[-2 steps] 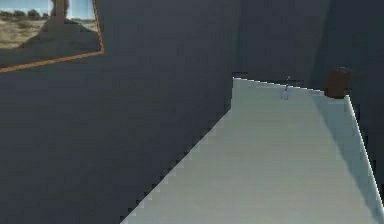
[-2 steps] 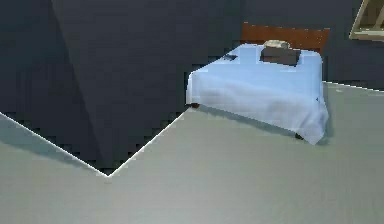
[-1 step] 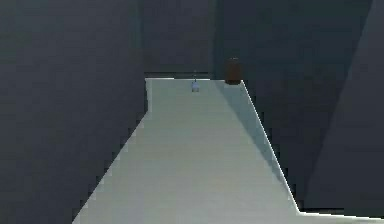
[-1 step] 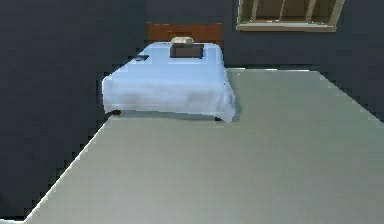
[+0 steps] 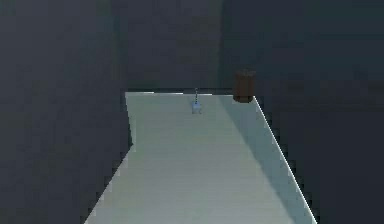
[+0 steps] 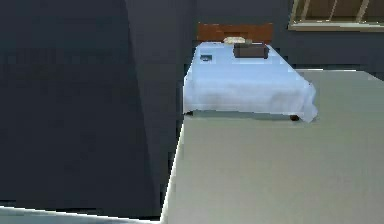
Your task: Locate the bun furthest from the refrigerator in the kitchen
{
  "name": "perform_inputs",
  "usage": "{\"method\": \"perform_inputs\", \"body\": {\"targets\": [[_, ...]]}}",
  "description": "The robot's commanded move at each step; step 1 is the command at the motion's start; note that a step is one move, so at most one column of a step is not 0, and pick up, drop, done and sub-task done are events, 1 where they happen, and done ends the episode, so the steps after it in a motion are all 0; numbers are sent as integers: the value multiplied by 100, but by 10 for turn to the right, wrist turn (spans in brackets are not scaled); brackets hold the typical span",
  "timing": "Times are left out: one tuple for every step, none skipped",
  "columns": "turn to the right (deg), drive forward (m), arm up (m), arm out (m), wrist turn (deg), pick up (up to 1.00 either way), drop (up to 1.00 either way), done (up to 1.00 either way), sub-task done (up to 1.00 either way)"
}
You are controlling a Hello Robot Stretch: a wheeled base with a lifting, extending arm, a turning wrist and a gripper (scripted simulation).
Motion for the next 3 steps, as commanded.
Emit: {"method": "perform_inputs", "body": {"targets": [[0, 100, 0, 0, 0, 0, 0, 0, 0], [0, 100, 0, 0, 0, 0, 0, 0, 0], [-60, 0, 0, 0, 0, 0, 0, 0, 0]]}}
